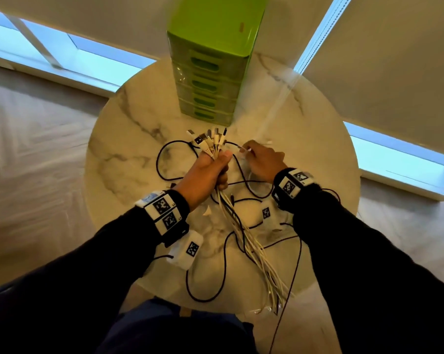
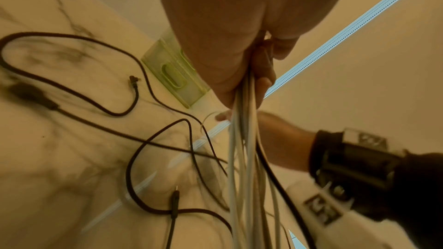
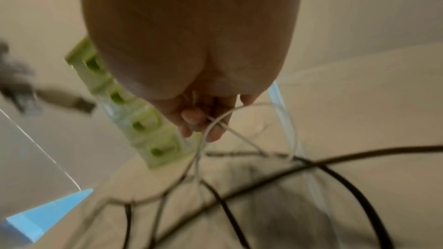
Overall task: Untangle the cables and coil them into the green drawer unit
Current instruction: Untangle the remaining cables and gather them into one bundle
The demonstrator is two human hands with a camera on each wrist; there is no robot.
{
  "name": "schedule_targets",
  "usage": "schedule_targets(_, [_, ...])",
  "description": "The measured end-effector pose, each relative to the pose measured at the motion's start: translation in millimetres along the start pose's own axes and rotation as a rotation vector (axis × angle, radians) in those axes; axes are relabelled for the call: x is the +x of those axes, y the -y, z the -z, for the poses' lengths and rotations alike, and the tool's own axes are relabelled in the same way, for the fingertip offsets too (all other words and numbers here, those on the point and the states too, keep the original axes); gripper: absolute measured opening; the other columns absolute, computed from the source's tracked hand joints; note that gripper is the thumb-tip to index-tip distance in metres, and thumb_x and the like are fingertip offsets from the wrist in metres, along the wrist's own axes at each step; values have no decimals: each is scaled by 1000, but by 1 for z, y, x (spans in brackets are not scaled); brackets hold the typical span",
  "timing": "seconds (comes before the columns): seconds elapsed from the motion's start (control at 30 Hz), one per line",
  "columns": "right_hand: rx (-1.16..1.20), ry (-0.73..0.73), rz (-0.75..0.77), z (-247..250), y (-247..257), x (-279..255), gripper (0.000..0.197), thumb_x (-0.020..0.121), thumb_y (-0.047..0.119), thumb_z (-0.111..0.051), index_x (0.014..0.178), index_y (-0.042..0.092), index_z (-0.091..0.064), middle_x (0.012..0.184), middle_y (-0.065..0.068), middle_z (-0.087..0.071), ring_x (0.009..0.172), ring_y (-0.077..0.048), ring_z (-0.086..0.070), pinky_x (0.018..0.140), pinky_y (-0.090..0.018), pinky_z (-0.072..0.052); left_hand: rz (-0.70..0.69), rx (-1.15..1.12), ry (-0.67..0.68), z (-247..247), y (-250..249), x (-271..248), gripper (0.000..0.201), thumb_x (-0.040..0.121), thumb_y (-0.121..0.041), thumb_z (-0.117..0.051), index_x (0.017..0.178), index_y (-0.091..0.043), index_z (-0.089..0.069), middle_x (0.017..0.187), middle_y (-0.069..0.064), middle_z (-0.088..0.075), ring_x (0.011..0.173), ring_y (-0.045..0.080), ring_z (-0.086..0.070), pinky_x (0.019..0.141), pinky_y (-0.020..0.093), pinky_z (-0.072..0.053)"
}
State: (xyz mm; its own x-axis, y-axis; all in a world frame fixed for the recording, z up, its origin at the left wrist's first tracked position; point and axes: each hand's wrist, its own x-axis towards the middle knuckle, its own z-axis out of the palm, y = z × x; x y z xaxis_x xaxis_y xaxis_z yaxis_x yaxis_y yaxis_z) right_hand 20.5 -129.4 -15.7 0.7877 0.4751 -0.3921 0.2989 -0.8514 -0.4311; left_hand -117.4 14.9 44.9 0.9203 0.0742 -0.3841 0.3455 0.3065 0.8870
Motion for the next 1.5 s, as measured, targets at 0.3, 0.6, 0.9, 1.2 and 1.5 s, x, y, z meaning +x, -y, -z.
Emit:
schedule_targets(0.3, [705,-104,342,99,41,-61,18,105,14,-46,93,10,-58,72,-6,-53,73,-22,-53,78,-33,-48,28,-250,-87,-7,1,-2,28,107,-37,-44,83,-24,-42,64,-6,-20,53,9,-20,55,26,-29])
schedule_targets(0.6, [280,155,356,39,30,-137,13,101,42,-54,107,34,-61,96,10,-67,93,-10,-64,94,-43,-50,-31,-309,-76,-14,-7,-22,28,104,-40,-49,89,-18,-53,59,-5,-17,48,10,-19,50,26,-26])
schedule_targets(0.9, [539,-29,281,30,61,-155,37,93,20,-56,129,16,-52,121,-3,-63,115,-13,-59,99,-31,-48,-149,-16,-18,-24,-8,-54,17,102,-27,-58,93,-16,-67,57,-11,-47,52,8,-41,52,24,-39])
schedule_targets(1.2, [506,-423,205,38,68,-144,14,103,20,-52,95,13,-61,105,-8,-63,100,-19,-59,86,-29,-45,-108,166,7,-19,-2,-64,24,98,-30,-64,78,-21,-56,57,-8,-30,52,12,-30,53,29,-36])
schedule_targets(1.5, [507,-567,283,50,97,-172,12,109,28,-36,105,21,-45,77,1,-55,62,-14,-56,60,-27,-46,7,-166,55,-27,-14,-63,24,90,-39,-64,86,-24,-46,65,-6,-30,54,9,-30,60,30,-30])
